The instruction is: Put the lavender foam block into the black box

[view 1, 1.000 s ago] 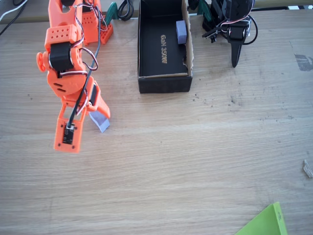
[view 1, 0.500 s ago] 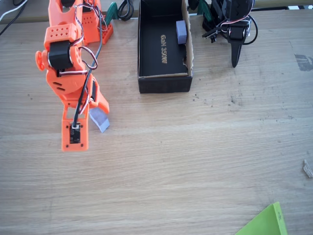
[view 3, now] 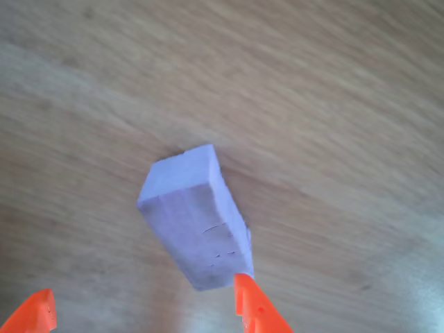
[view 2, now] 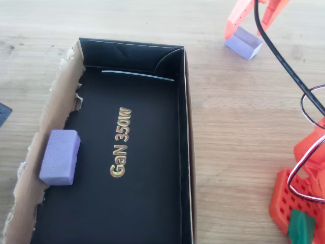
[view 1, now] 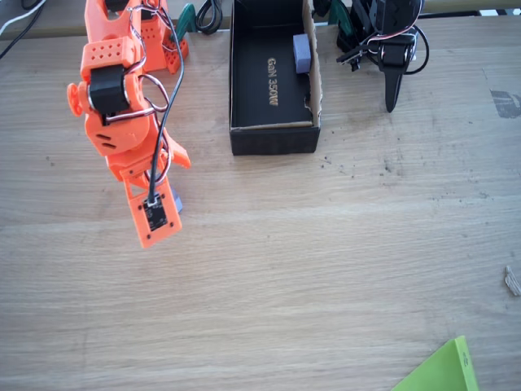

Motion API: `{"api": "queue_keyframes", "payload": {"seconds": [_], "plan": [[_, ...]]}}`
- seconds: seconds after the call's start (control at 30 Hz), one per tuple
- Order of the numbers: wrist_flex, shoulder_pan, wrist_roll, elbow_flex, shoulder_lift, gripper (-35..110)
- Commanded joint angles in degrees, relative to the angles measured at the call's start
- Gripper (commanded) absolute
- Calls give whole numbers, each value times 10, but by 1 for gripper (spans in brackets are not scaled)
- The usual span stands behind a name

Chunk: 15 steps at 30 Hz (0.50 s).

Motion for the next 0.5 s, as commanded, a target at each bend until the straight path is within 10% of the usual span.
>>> {"api": "queue_keyframes", "payload": {"seconds": [0.0, 0.47], "plan": [[12, 9, 19, -10, 27, 34], [-4, 24, -16, -58, -45, 33]]}}
